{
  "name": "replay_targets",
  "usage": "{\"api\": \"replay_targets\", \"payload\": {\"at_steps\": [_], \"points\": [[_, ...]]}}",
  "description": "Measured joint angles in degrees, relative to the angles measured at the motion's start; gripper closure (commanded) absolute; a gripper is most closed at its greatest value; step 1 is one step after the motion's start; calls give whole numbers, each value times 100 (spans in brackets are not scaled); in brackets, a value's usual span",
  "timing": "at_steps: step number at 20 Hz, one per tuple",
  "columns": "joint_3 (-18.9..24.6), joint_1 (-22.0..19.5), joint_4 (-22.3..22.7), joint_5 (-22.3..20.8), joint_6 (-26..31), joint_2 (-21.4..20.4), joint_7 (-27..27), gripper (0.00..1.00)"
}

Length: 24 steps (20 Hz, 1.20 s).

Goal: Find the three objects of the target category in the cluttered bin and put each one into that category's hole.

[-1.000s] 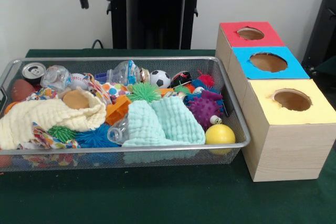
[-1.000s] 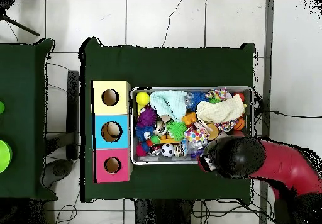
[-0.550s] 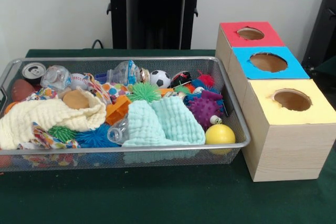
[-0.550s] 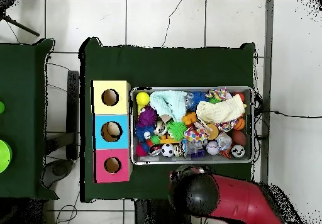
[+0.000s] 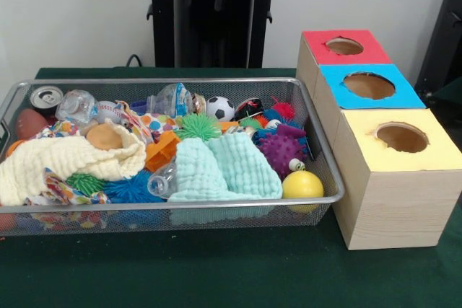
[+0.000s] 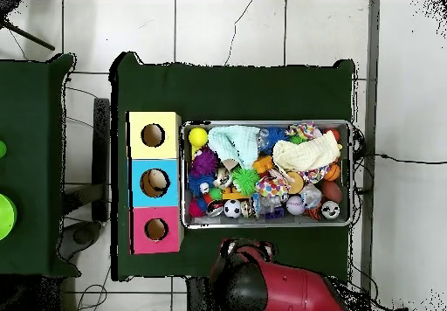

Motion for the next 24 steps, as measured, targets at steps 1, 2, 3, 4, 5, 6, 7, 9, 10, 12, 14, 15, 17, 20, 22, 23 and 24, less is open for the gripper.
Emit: {"api": "replay_targets", "payload": {"at_steps": [1, 2, 3, 4, 5, 6, 7, 9, 10, 12, 14, 15, 17, 20, 22, 23, 24], "points": [[-26, -5, 14, -1, -103, 81, 52, 0], [-40, -12, 22, -1, -181, 144, 80, 0], [-68, -37, 28, 0, -367, 320, 114, 0], [-74, -48, 26, 1, -435, 386, 114, 0], [-79, -60, 26, 2, -496, 451, 114, 0], [-85, -80, 27, 1, -593, 557, 114, 0], [-91, -106, 24, 4, -718, 697, 114, 0], [-96, -136, 25, 4, -838, 844, 114, 0], [-105, -161, 24, 5, -957, 981, 114, 0], [-119, -177, 23, 7, -1051, 1098, 114, 0], [-155, -180, 22, 11, -1179, 1299, 114, 0], [-171, -180, 22, 13, -1209, 1377, 114, 0], [-195, -182, 20, 16, -1248, 1495, 114, 0], [-217, -186, 19, 21, -1266, 1659, 114, 0], [-220, -190, 18, 21, -1266, 1797, 114, 0], [-219, -192, 17, 22, -1267, 1843, 114, 0], [-220, -193, 16, 22, -1267, 1871, 114, 0]]}}
